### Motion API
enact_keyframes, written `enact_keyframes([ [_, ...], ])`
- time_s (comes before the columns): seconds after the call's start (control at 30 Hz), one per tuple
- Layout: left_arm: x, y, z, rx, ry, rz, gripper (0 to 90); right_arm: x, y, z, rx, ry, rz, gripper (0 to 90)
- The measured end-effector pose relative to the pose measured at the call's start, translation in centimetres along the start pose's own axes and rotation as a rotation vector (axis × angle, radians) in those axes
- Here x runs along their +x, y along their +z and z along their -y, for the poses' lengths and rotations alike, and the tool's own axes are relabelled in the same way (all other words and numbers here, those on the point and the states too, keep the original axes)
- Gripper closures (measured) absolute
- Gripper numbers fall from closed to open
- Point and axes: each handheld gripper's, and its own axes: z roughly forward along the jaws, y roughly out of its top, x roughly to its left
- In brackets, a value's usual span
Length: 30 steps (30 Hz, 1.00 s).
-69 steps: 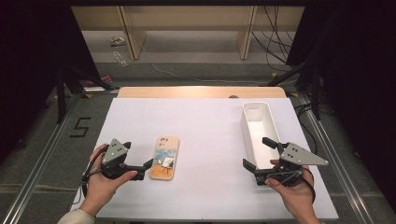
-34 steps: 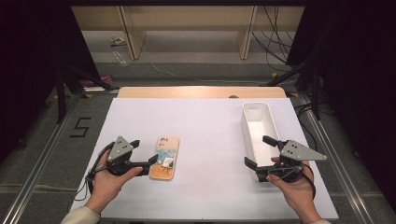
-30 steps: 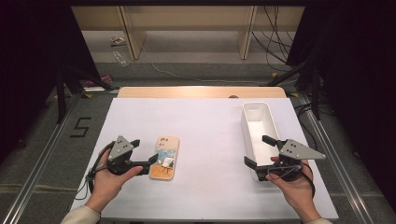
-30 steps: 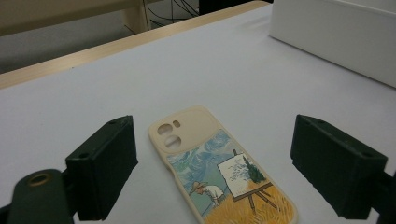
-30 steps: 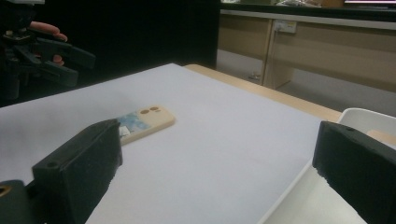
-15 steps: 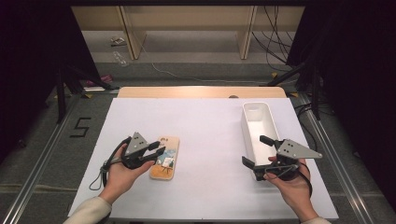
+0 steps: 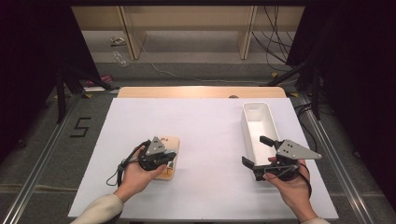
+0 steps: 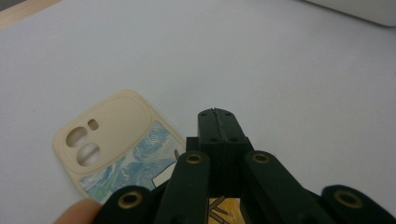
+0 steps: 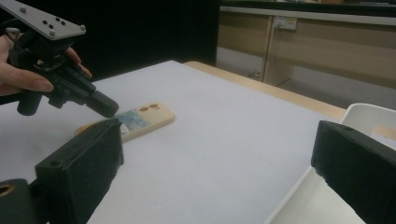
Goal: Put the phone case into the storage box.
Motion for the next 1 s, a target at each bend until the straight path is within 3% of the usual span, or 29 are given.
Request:
enact_keyframes([
  [0.13, -0.6, 0.9, 0.6, 0.059, 0.021, 0.029, 89.7, 0.1, 0.1, 0.0, -0.002, 0.001, -0.001, 3.1],
  [0.5, -1.2, 2.6, 1.2, 0.170, 0.048, 0.060, 89.7, 0.1, 0.0, -0.1, -0.003, 0.002, 0.001, 3.1],
  [0.8, -0.7, 2.0, 1.7, 0.203, 0.032, 0.064, 89.8, 0.2, 0.0, -0.1, -0.004, 0.001, -0.002, 3.1],
  [0.93, -0.1, 1.0, 2.7, 0.261, 0.021, 0.046, 89.7, 0.1, -0.1, -0.1, -0.006, 0.003, 0.000, 3.1],
  [1.0, 0.4, 0.5, 3.0, 0.263, 0.003, 0.048, 89.7, 0.0, 0.0, 0.0, -0.006, 0.004, 0.000, 3.1],
])
